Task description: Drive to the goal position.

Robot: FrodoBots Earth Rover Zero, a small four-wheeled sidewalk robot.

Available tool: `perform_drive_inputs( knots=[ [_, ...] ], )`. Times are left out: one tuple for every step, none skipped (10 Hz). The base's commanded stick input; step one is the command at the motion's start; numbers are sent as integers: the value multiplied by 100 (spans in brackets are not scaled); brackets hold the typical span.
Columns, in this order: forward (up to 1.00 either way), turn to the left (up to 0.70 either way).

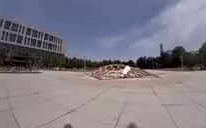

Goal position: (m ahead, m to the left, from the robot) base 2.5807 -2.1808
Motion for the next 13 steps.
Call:
perform_drive_inputs(
  knots=[
    [45,27],
    [45,27],
    [45,27],
    [45,27],
    [45,27],
    [45,27],
    [45,27],
    [45,27],
    [45,27],
    [45,26],
    [45,9],
    [45,0],
    [45,0]
  ],
)
